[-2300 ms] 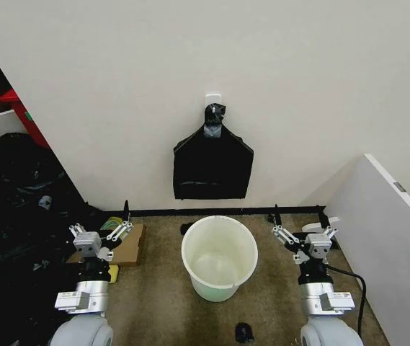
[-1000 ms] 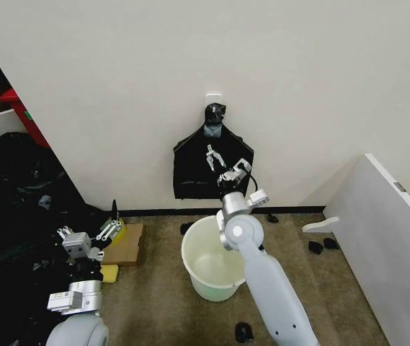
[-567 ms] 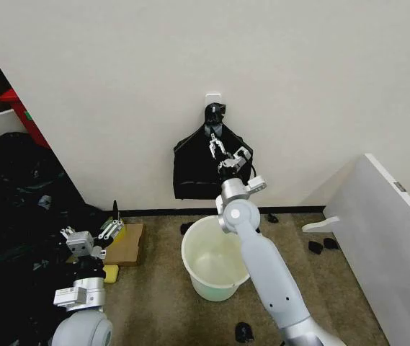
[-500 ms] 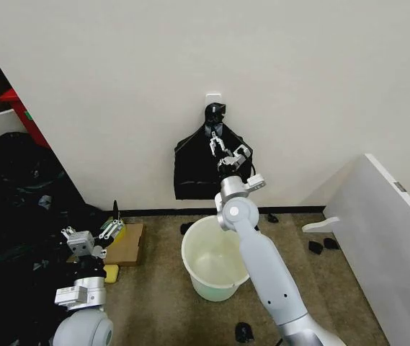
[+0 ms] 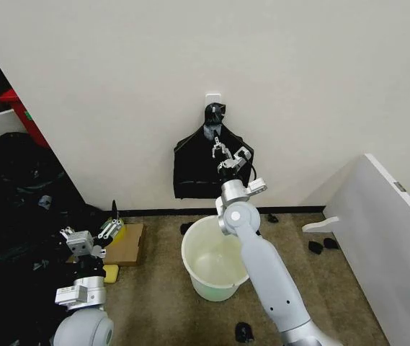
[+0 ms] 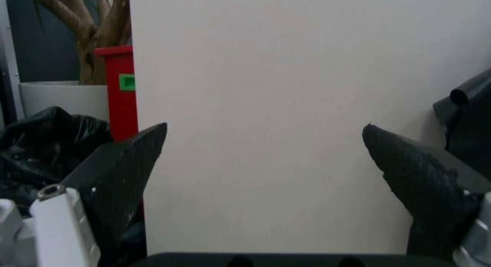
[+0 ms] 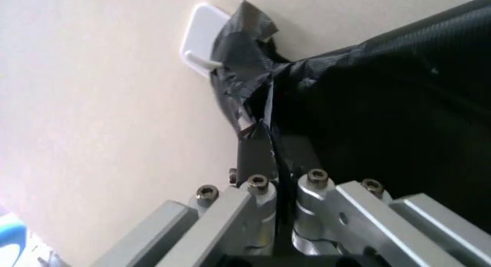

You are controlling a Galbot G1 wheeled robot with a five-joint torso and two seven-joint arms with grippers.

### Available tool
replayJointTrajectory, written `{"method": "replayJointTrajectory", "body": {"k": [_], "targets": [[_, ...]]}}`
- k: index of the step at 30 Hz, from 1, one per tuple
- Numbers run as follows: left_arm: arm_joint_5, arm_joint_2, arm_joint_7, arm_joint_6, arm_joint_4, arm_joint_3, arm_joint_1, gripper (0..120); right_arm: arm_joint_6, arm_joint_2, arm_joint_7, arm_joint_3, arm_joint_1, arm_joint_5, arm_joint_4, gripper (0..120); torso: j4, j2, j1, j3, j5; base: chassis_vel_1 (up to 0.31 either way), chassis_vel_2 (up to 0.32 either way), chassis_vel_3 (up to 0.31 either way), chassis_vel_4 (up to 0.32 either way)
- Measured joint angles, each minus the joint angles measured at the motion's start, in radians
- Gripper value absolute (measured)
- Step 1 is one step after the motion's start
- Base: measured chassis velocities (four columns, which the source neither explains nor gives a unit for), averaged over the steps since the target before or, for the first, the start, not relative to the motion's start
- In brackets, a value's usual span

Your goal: Place the garbage bag over the trash bin.

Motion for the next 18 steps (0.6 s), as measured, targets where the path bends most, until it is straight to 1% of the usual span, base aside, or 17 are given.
{"method": "replayJointTrajectory", "body": {"k": [3,5,6,7,8,10,12,15,16,18], "targets": [[0.001,0.002,-0.004,0.000,-0.005,0.000,0.003,100,0.004,-0.009,-0.031,-0.005,-0.033,-0.003,0.020,0,0.0002,0.000,0.000,0.000,0.0000,0.000,0.000,0.000,0.000],[0.001,0.004,-0.006,0.000,-0.006,-0.001,0.005,100,0.006,-0.033,-0.055,-0.014,-0.077,-0.018,0.045,0,0.0001,0.000,0.000,0.000,0.0001,0.000,0.000,0.000,0.000],[0.001,0.005,-0.008,0.000,-0.006,-0.001,0.006,100,0.007,-0.059,-0.076,-0.022,-0.120,-0.035,0.068,0,0.0000,0.000,0.000,0.000,0.0002,0.000,0.000,0.000,0.000],[0.001,0.005,-0.008,0.000,-0.006,-0.001,0.006,100,0.007,-0.059,-0.076,-0.022,-0.120,-0.035,0.068,0,0.0000,0.000,0.000,0.000,0.0002,0.000,0.000,0.000,0.000],[0.001,0.005,-0.009,0.000,-0.006,0.000,0.006,100,0.007,-0.080,-0.092,-0.026,-0.153,-0.048,0.086,0,-0.0003,0.000,0.000,0.000,0.0001,0.000,0.000,0.000,0.000],[0.003,0.005,-0.010,0.000,-0.007,0.002,0.005,100,0.006,-0.114,-0.130,-0.028,-0.204,-0.072,0.114,0,-0.0001,0.000,0.000,0.000,0.0003,0.000,0.000,0.000,0.000],[0.003,0.005,-0.010,0.000,-0.007,0.003,0.005,100,0.006,-0.124,-0.148,-0.026,-0.223,-0.082,0.122,0,-0.0002,0.000,0.000,0.000,0.0003,0.000,0.000,0.000,0.000],[0.007,0.004,-0.010,0.001,-0.012,0.013,0.004,100,0.002,-0.163,-0.278,0.009,-0.328,-0.150,0.154,0,-0.0002,0.000,0.000,0.000,0.0003,0.000,0.000,0.000,0.000],[0.007,0.004,-0.010,0.001,-0.012,0.013,0.004,100,0.002,-0.163,-0.278,0.009,-0.328,-0.150,0.154,0,-0.0002,0.000,0.000,0.000,0.0003,0.000,0.000,0.000,0.000],[0.010,0.003,-0.010,0.001,-0.018,0.016,0.008,100,0.001,-0.176,-0.373,0.041,-0.391,-0.192,0.165,0,-0.0001,0.000,0.000,0.000,0.0003,0.000,0.000,0.000,0.000]]}}
